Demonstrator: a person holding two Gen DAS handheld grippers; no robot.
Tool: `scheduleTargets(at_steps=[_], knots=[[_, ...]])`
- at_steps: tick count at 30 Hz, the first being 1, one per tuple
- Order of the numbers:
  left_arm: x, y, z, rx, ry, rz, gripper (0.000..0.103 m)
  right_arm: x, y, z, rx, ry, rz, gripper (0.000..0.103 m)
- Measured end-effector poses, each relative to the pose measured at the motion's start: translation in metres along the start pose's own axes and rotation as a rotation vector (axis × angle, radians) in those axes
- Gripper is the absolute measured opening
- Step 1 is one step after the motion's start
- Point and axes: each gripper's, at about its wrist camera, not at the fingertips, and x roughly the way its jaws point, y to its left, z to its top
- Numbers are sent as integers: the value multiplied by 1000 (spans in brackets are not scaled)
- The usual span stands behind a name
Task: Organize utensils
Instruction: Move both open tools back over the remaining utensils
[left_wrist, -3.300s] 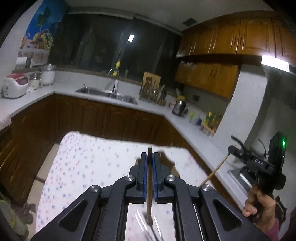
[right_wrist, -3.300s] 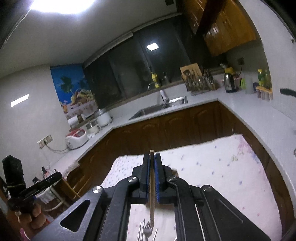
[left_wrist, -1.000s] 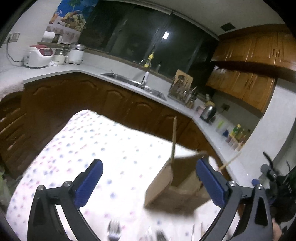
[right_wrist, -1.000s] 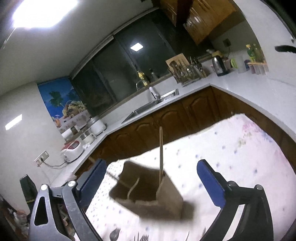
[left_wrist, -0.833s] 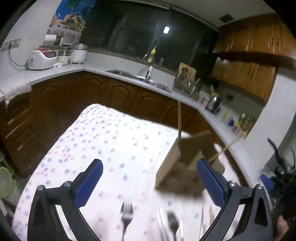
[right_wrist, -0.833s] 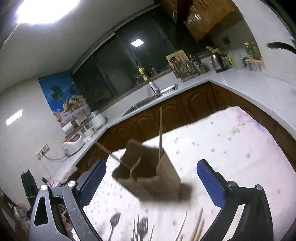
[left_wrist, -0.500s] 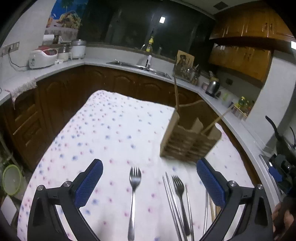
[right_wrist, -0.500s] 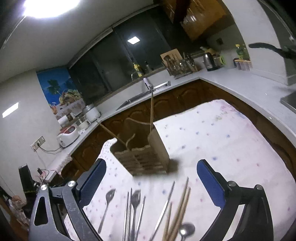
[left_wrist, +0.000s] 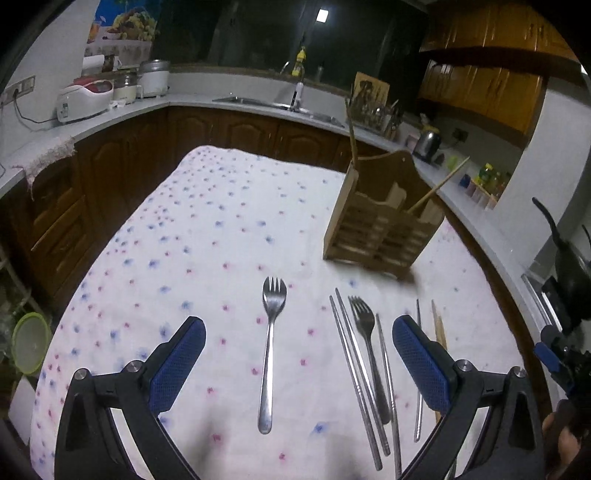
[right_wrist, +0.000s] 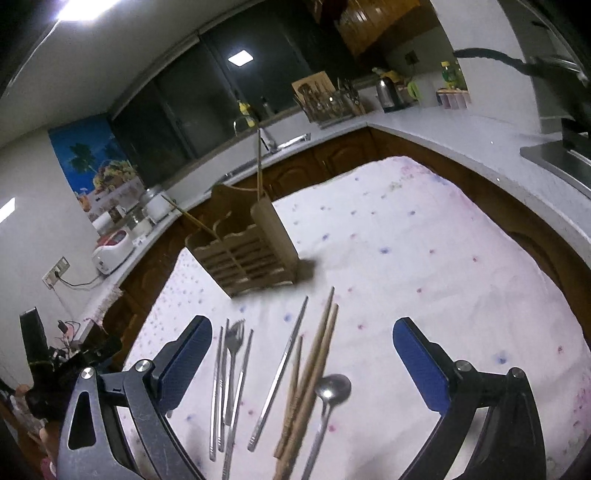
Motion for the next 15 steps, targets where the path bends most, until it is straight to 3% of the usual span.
scheduleTargets(at_steps=[15], knots=[[45, -21, 14, 60, 128, 65, 100, 20, -3, 5, -30, 21, -47, 97]])
